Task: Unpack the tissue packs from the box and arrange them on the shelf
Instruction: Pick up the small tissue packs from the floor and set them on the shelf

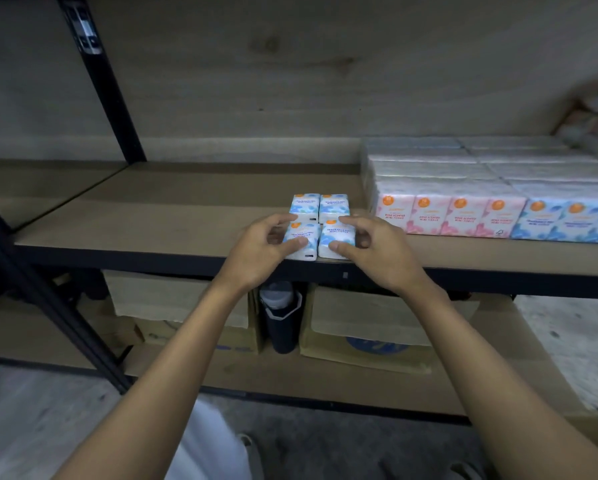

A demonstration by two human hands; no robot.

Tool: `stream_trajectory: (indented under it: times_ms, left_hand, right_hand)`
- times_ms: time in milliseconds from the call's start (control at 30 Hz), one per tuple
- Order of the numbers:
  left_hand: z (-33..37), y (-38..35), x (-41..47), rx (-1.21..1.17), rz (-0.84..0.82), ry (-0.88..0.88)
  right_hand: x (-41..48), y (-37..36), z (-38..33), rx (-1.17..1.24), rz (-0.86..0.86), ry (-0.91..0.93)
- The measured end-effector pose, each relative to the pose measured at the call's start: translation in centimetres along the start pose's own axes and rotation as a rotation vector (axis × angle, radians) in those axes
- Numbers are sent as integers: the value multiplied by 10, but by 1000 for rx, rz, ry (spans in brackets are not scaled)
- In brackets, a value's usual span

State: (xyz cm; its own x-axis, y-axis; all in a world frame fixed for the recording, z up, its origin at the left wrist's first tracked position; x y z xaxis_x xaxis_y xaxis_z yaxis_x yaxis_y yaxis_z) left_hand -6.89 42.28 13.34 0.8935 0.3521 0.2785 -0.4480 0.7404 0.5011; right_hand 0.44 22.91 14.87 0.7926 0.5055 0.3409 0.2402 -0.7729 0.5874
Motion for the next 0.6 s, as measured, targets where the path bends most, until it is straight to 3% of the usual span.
stream_trajectory:
  times_ms: [100,267,600]
  left_hand:
    - [-2,1,-10,44,-72,-73]
    - [-3,1,0,250,20,-144]
    - [-6,-3,18,293,68,-145]
  right_hand:
    - [-4,-5,-2,-53,-32,42]
    - [1,-6,-2,-178,-39,30]
    - [11,-5,-1,-190,-46,-12]
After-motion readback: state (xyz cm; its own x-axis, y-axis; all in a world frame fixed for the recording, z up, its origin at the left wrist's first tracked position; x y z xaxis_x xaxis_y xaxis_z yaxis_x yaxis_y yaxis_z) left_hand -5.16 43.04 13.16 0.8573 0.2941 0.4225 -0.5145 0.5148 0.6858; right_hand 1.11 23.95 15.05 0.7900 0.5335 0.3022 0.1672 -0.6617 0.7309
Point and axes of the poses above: each hand's wrist, its own x-axis towards the middle knuckle, its own y-axis out of the back of the hand, z = x × y, the point moved 2 cm from there along x, towards the middle knuckle, and after that the axes turned 4 degrees about x, right-handed, at the moved point
